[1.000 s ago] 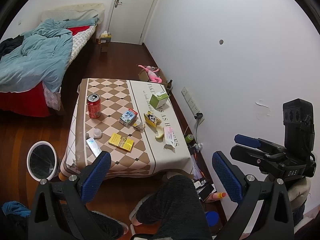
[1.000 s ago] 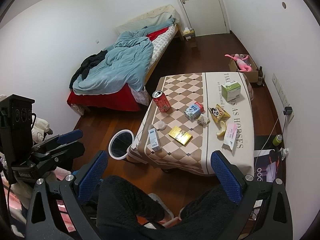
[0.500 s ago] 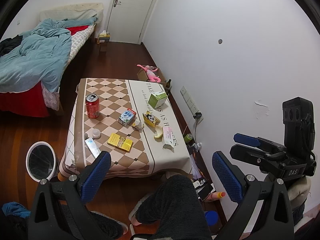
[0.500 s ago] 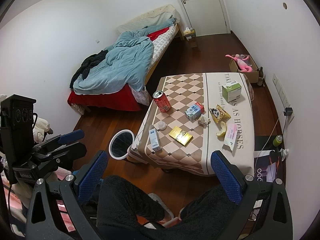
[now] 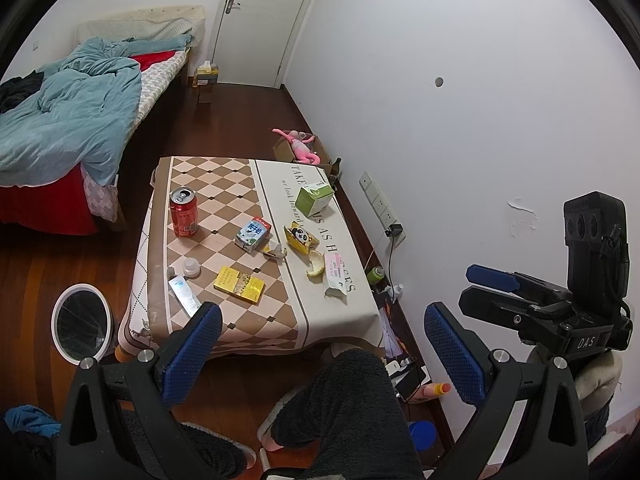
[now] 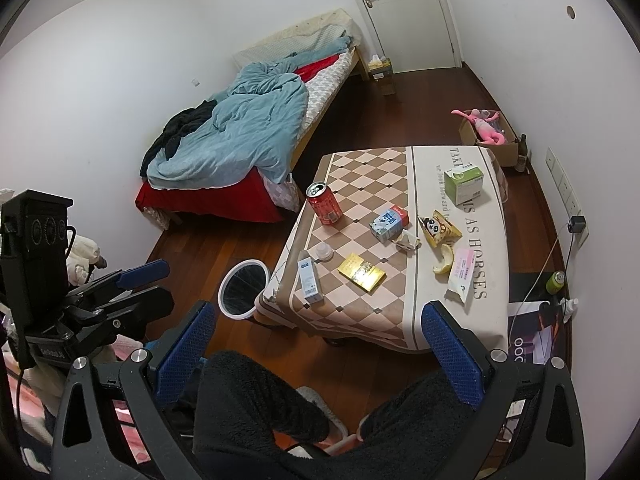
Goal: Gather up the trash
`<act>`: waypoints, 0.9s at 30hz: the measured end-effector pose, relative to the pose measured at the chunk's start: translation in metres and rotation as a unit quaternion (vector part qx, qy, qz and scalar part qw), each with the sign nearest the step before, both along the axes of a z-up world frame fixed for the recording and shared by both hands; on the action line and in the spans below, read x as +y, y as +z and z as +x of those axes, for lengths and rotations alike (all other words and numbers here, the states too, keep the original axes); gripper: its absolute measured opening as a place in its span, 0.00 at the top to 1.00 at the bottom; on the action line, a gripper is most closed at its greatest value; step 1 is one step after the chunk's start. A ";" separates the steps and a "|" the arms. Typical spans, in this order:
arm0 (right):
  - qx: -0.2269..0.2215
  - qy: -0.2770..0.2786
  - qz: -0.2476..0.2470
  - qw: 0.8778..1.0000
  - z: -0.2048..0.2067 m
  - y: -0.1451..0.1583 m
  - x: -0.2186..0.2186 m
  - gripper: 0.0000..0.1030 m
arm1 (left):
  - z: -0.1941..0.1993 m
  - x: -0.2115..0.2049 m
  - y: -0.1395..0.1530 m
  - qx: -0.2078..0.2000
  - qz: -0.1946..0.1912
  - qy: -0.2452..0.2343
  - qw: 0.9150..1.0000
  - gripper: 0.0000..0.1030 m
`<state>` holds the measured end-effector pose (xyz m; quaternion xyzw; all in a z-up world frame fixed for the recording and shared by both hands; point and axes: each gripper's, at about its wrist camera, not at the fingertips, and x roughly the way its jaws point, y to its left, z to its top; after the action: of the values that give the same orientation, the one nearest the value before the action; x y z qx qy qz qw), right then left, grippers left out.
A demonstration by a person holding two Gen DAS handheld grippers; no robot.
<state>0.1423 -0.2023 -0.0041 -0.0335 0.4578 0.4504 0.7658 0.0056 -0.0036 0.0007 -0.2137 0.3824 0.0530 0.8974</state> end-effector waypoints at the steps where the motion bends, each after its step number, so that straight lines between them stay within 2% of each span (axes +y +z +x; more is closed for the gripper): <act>1: 0.000 0.000 0.000 1.000 0.000 0.000 0.000 0.00 | 0.000 0.000 0.000 0.000 0.000 0.000 1.000 0.00; 27: 0.002 -0.009 0.005 1.000 0.001 0.001 0.002 0.00 | 0.000 0.000 0.005 -0.002 0.003 -0.003 1.000 0.00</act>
<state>0.1432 -0.2006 -0.0035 -0.0248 0.4578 0.4461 0.7686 0.0052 -0.0037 0.0058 -0.2104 0.3807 0.0511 0.8990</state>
